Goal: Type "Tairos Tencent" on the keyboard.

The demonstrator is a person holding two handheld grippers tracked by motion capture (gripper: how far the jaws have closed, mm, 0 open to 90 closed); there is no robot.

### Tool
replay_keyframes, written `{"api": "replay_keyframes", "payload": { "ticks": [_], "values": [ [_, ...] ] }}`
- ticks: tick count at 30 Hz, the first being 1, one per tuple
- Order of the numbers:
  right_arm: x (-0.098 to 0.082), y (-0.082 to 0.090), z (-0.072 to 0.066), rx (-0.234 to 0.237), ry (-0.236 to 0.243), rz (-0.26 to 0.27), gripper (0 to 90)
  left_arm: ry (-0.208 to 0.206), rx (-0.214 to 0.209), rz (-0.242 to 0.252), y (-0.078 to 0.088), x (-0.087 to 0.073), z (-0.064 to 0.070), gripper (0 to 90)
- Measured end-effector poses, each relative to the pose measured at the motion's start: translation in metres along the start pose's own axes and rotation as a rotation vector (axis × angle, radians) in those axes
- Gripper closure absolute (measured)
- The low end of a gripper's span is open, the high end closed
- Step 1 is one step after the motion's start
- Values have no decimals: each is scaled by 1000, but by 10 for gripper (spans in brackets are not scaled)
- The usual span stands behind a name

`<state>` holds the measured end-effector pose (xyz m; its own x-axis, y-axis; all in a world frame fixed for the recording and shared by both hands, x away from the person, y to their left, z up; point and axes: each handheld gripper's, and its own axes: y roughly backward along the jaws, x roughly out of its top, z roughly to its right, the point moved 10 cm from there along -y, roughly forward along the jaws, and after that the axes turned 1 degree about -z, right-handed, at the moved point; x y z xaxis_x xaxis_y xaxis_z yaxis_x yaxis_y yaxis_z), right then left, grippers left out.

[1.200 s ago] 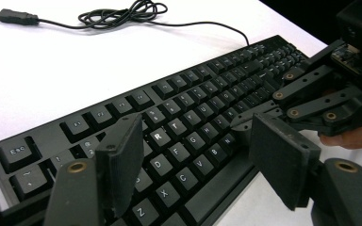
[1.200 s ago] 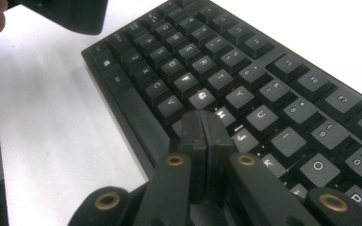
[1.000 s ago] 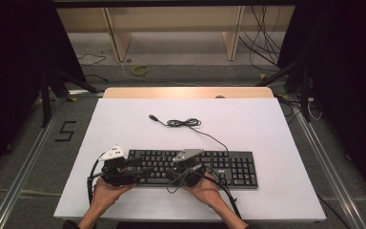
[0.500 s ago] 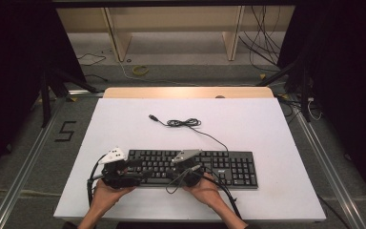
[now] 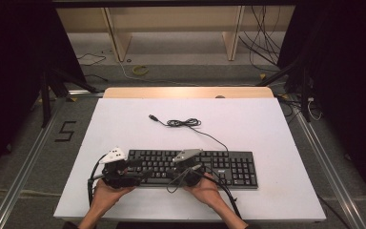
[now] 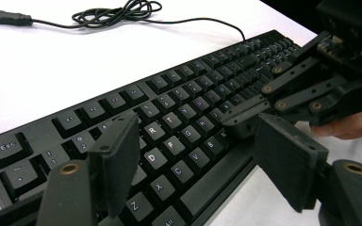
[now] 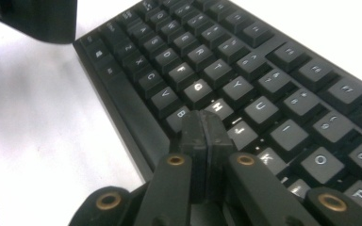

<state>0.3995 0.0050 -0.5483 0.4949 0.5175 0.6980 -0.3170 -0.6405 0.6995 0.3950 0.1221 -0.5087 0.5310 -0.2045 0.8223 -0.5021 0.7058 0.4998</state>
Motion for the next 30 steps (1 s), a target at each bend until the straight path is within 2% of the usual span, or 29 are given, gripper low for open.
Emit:
{"api": "replay_keyframes", "payload": {
  "ticks": [4,20,30],
  "values": [
    [3,5,2,9,-20,23,877,4,1,2,0,0,-1,320],
    [8,23,6,28,-38,83,809,14,5,-5,0,0,-4,319],
    [7,34,11,33,-56,108,691,17,9,-15,-1,0,-6,319]
  ]
}}
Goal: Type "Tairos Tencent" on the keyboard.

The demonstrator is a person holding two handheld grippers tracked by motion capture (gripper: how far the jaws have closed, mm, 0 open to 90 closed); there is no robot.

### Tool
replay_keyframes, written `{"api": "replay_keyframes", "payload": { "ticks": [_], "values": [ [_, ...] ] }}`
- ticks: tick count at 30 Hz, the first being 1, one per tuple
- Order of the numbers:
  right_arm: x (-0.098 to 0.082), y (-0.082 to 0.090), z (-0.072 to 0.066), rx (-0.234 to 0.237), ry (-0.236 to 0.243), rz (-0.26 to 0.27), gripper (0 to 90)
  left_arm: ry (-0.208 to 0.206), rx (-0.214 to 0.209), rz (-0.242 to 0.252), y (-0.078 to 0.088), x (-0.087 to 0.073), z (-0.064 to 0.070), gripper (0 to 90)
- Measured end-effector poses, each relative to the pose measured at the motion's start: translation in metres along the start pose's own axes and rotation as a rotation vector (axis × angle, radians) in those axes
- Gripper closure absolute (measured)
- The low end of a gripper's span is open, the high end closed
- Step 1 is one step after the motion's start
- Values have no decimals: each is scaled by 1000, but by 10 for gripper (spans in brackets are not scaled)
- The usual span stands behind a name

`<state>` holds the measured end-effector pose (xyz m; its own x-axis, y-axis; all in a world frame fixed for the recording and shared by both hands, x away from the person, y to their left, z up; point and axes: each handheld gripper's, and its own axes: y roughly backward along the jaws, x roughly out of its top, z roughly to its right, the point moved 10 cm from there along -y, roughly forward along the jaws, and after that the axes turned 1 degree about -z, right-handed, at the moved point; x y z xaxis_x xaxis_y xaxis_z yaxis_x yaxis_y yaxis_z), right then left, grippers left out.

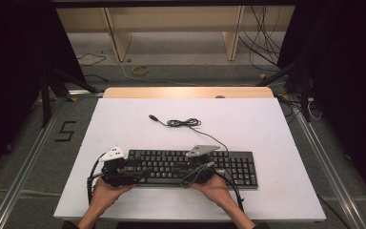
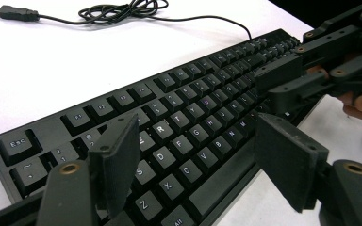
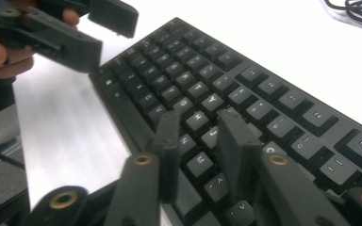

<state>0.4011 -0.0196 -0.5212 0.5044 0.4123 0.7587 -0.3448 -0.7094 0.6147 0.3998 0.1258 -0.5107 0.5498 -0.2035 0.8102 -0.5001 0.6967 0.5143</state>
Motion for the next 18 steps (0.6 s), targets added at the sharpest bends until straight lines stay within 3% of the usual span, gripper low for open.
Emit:
{"api": "replay_keyframes", "payload": {
  "ticks": [4,18],
  "values": [
    [-1,4,-2,0,23,-2,663,2,1,0,-1,0,-1,320],
    [-3,10,3,-13,10,7,541,3,7,-14,-4,3,-4,321]
  ]
}}
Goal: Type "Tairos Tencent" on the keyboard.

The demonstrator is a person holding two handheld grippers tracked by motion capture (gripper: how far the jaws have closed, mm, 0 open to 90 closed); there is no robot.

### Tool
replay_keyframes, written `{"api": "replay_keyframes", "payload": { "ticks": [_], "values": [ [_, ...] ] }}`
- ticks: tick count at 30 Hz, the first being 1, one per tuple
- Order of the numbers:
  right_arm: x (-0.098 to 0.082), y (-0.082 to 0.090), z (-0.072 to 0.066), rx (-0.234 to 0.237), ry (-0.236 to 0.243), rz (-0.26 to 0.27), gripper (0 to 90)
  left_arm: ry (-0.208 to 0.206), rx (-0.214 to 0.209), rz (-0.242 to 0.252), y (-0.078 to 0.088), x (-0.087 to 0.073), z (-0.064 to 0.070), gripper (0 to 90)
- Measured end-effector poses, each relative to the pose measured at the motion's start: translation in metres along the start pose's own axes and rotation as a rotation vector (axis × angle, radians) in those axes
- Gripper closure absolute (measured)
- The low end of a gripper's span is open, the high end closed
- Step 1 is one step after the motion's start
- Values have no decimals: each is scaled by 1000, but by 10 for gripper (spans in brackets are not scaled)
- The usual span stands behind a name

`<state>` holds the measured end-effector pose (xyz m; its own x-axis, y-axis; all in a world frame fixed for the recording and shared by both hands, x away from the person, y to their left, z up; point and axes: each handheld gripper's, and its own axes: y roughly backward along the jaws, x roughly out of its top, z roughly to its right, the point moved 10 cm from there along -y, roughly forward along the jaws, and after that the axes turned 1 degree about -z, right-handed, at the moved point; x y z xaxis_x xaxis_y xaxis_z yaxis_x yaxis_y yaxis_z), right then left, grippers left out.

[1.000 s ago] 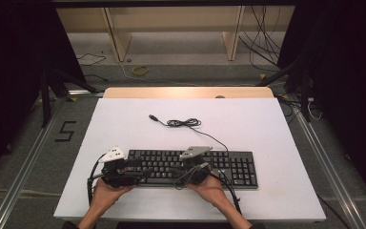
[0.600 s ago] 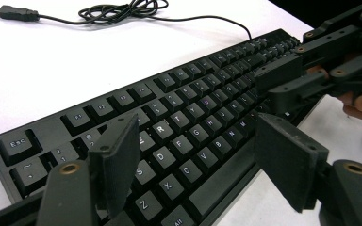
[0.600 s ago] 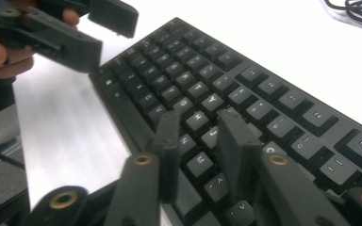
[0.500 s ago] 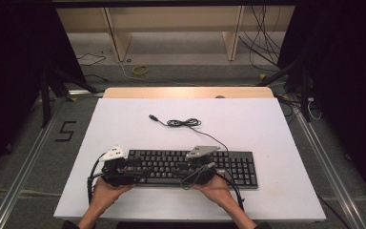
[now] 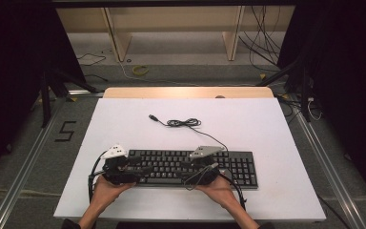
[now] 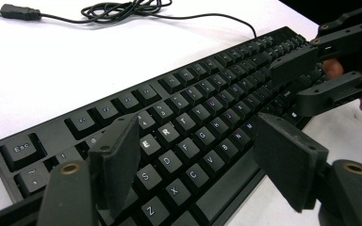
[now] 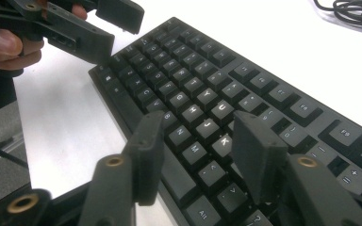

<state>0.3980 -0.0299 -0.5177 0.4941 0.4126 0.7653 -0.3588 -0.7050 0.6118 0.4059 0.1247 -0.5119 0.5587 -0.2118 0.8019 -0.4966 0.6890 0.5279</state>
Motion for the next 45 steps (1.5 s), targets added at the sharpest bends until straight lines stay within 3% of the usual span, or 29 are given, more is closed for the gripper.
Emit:
{"api": "replay_keyframes", "payload": {
  "ticks": [17,23,27,40,45],
  "values": [
    [0,14,3,-7,-14,42,455,-9,8,-19,-10,7,-2,347],
    [0,18,4,-9,-17,56,439,-12,14,-45,-16,8,-3,406],
    [-1,21,6,-11,-22,63,431,-9,15,-69,-20,8,-5,468],
    [-4,29,7,-17,-28,74,416,-65,14,-172,-44,6,2,756],
    [-5,31,8,-16,-27,75,412,-76,20,-201,-50,3,1,828]
  ]
}}
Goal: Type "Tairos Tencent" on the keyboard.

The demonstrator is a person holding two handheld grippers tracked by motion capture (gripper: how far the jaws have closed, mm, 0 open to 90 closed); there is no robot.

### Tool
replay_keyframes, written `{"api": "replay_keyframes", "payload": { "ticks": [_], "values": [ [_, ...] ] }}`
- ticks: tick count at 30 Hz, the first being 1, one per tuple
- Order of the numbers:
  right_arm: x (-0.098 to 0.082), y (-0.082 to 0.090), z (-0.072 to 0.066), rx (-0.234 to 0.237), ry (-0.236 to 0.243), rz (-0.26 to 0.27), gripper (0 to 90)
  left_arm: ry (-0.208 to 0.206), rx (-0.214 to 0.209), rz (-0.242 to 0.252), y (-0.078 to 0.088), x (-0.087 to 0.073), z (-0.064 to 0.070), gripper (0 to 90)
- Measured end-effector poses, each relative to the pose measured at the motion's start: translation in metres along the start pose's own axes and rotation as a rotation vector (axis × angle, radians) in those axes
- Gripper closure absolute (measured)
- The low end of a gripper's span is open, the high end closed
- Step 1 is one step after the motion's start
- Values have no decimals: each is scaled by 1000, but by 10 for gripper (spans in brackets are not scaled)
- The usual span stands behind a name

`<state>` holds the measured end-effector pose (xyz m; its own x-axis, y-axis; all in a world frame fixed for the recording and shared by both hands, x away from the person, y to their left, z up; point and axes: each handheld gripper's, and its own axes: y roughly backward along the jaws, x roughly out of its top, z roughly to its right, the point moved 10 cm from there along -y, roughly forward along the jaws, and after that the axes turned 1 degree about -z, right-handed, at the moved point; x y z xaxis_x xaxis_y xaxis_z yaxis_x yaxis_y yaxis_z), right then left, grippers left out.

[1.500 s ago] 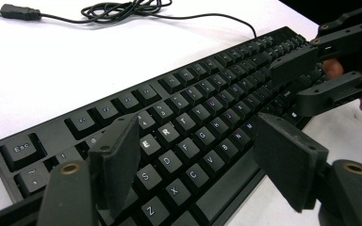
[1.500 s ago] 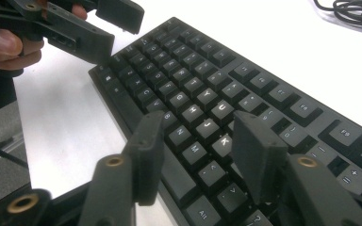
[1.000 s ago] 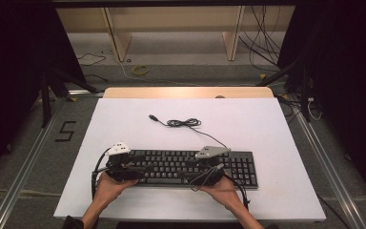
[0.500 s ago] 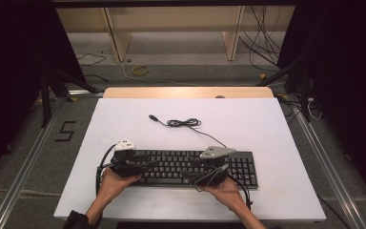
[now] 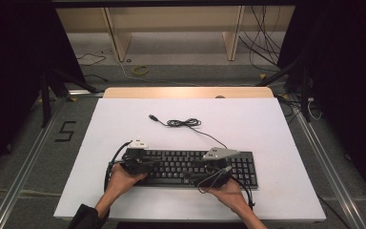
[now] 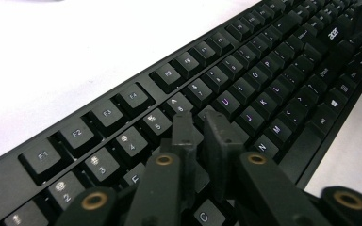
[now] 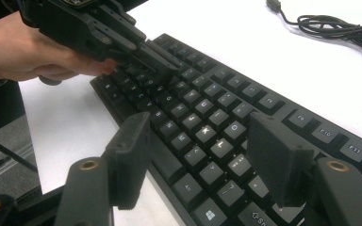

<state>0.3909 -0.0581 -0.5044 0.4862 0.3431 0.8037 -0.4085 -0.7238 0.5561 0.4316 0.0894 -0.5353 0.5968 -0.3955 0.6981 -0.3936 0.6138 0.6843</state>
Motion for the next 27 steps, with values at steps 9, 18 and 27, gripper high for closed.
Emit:
{"api": "replay_keyframes", "payload": {
  "ticks": [9,18,27],
  "values": [
    [-1,3,0,-2,-6,3,378,-17,14,-26,-11,3,1,892],
    [-2,6,2,-3,-25,10,345,-18,32,-44,-15,1,-2,893],
    [-1,7,2,-8,-24,19,336,-9,24,-31,-16,0,-2,894]
  ]
}}
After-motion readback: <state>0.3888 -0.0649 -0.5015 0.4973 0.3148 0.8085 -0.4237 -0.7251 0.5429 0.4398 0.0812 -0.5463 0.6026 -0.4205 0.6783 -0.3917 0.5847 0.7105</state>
